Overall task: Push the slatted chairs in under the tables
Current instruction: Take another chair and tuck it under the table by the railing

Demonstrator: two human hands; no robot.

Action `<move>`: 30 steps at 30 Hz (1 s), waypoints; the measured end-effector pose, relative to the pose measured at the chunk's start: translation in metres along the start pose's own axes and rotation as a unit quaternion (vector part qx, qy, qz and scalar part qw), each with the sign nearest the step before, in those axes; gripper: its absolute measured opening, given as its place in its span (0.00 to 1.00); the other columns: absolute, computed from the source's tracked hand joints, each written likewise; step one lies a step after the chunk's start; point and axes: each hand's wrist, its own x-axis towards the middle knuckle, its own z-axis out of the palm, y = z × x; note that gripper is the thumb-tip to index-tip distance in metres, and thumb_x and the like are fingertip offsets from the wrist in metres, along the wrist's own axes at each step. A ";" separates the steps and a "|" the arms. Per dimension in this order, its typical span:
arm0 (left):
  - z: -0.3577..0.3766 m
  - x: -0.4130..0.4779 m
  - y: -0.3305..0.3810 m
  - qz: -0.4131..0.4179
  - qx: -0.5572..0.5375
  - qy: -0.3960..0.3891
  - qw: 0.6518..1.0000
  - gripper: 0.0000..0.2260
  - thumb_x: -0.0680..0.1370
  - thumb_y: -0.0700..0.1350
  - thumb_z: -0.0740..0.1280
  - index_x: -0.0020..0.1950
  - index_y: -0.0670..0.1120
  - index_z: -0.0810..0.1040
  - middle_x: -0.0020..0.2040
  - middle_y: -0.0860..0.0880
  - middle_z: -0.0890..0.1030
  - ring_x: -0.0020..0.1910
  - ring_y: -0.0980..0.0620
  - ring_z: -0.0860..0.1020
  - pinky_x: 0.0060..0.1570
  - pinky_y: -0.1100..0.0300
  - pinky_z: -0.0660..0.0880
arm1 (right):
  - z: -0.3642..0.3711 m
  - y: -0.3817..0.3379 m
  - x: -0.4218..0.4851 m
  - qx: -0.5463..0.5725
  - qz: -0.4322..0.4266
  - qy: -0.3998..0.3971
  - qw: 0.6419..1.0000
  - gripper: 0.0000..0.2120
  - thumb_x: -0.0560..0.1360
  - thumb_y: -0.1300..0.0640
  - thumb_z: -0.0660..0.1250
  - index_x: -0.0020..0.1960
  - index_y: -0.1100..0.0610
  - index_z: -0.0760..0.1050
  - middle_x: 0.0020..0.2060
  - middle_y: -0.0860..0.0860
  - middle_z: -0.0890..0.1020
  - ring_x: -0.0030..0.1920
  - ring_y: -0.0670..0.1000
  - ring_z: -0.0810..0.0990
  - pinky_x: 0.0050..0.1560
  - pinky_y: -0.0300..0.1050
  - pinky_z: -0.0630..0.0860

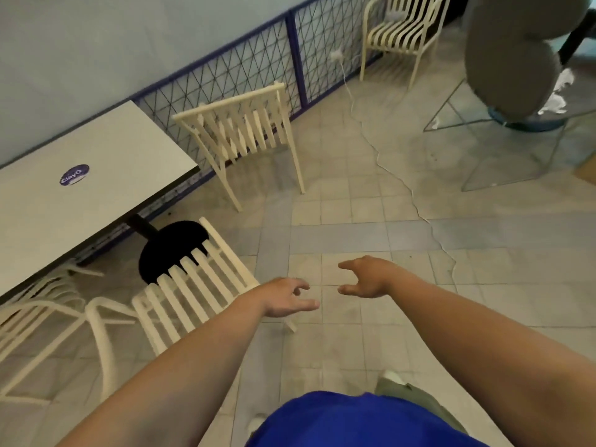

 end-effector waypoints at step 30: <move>-0.245 0.229 0.031 -0.036 -0.076 0.058 0.995 0.35 0.73 0.71 0.64 0.74 0.52 0.69 0.69 0.47 0.75 0.63 0.48 0.75 0.59 0.56 0.69 | -0.250 0.120 0.264 -0.075 -0.041 -0.039 0.996 0.39 0.74 0.32 0.61 0.78 0.50 0.56 0.74 0.53 0.67 0.72 0.56 0.65 0.68 0.53 0.66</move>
